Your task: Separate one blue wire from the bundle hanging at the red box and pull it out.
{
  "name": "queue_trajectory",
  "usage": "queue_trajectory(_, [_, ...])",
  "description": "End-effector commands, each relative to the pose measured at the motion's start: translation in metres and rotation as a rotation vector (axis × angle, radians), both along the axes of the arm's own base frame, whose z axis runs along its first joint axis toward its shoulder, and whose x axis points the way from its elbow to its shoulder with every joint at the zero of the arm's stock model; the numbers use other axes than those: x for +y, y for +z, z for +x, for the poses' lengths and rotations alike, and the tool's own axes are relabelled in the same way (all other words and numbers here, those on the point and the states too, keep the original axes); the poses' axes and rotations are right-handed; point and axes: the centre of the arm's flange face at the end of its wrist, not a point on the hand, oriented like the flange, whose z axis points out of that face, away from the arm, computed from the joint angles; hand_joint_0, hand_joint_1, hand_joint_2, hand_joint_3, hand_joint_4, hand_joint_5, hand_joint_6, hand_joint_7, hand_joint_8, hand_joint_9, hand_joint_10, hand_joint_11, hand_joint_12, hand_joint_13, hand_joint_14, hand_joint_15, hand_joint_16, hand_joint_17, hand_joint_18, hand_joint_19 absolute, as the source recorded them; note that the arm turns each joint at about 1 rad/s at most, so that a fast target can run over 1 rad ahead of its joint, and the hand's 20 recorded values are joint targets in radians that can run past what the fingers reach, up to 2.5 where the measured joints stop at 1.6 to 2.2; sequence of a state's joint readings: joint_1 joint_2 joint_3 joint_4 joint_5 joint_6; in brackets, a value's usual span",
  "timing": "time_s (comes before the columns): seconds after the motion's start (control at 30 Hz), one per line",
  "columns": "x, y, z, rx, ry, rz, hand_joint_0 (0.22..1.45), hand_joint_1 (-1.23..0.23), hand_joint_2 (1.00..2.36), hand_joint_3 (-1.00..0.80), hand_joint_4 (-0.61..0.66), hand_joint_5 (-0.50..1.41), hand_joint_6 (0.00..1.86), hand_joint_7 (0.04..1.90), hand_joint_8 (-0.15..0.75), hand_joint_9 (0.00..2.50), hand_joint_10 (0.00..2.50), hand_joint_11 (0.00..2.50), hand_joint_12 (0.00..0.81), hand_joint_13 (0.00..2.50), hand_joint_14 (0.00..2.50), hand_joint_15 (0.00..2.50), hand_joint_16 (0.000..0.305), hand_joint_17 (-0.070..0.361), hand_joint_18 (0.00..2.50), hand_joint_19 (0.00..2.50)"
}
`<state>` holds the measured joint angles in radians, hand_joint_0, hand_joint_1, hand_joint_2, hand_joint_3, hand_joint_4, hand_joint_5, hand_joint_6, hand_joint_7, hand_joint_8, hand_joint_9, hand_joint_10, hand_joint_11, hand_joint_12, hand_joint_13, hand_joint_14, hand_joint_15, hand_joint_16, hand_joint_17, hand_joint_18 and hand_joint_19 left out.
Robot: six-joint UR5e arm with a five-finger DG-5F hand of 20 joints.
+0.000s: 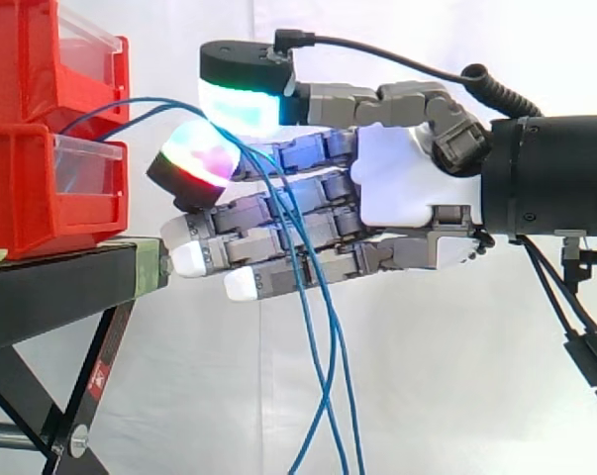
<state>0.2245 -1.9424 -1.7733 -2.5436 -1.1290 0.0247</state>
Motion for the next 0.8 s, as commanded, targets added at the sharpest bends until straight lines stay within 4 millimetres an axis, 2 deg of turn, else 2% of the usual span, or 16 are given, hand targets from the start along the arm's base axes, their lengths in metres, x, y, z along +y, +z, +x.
queue_trajectory(0.0, [0.0006,0.0001,-0.0001,-0.010,0.002,0.048,0.63,-0.69,1.03,-0.08,0.21,-0.19,0.84,1.10,0.345,0.68,0.01,0.54,0.374,0.76,0.02,0.56,0.042,0.095,0.58,0.49])
queue_trajectory(0.13, [0.0004,-0.0013,-0.0006,-0.015,0.003,0.106,0.63,-0.69,1.03,-0.08,0.21,-0.20,0.84,1.09,0.343,0.77,0.02,0.86,0.398,0.85,0.02,0.85,0.044,0.098,0.58,0.52])
queue_trajectory(0.23, [0.0001,-0.0026,-0.0019,-0.009,0.003,0.136,0.63,-0.69,1.03,-0.09,0.21,-0.20,0.84,1.08,0.344,0.77,0.02,0.97,0.397,0.91,0.02,1.03,0.045,0.102,0.60,0.57])
queue_trajectory(0.33, [0.0000,-0.0033,-0.0026,-0.003,0.002,0.138,0.63,-0.68,1.03,-0.08,0.21,-0.20,0.84,1.07,0.343,0.78,0.01,1.01,0.390,0.98,0.02,1.28,0.049,0.110,0.66,0.67])
queue_trajectory(0.5, [-0.0002,-0.0031,-0.0035,0.003,0.002,0.137,0.63,-0.68,1.03,-0.09,0.21,-0.20,0.84,1.06,0.346,0.77,0.01,1.02,0.373,1.02,0.00,1.51,0.052,0.117,0.73,0.79])
queue_trajectory(0.57, [-0.0002,-0.0041,-0.0035,0.006,0.002,0.136,0.63,-0.68,1.03,-0.09,0.21,-0.20,0.84,1.06,0.342,0.76,0.02,1.03,0.372,1.04,0.01,1.56,0.052,0.118,0.75,0.84])
queue_trajectory(0.77, [-0.0004,-0.0049,-0.0045,0.015,0.001,0.134,0.63,-0.68,1.03,-0.09,0.21,-0.20,0.84,1.06,0.339,0.74,0.01,1.02,0.362,0.98,0.37,1.53,0.053,0.118,0.82,0.98])
